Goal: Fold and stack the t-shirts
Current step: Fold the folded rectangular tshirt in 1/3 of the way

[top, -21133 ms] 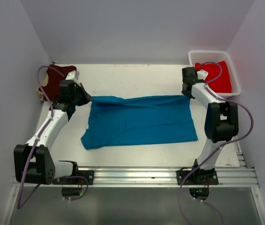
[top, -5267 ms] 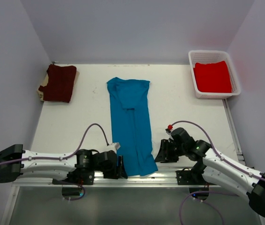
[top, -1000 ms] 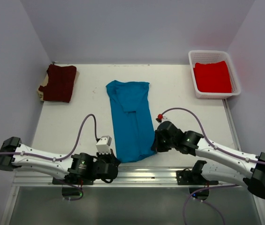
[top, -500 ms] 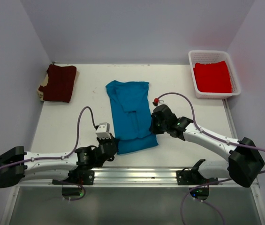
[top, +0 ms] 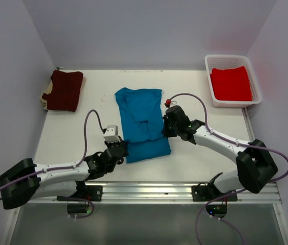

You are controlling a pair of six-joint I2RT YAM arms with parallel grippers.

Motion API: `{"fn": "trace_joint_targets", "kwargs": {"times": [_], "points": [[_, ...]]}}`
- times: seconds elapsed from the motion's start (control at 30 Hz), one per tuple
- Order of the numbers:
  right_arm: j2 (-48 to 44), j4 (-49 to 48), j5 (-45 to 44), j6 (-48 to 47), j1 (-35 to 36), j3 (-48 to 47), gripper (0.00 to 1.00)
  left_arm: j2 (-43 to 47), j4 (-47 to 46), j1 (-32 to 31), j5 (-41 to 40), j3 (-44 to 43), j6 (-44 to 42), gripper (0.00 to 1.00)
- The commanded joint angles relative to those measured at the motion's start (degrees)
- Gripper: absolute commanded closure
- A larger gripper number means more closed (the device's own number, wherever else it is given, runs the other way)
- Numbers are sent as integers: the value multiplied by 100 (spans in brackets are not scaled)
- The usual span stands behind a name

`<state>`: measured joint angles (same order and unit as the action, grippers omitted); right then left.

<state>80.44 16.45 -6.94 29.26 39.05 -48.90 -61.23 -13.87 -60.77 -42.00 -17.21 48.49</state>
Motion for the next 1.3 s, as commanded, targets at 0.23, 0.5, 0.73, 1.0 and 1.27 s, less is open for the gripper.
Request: {"fn": "trace_joint_targets", "kwargs": {"times": [0.23,0.5,0.73,1.0,1.27], "points": [[1841,-353,34,-254,-863,-2165,2,-1135,-1407,1769,825,-519,-919,12],[1099,-317,79,-306,-978,-1536,1,-522,-837,2280,1229,-793,-1140,0],[981,-397,438,-429,-987,-1376,5,15,-512,2272,1510,-424,-964,0],[2123,-134,1537,-833,-1039,-2463,38,-590,-590,2342,1326,-423,-964,0],[2774,-151,2082,-913,-1101,-2887,65,-1232,-1881,2745,2167,33,-1113,5]]}}
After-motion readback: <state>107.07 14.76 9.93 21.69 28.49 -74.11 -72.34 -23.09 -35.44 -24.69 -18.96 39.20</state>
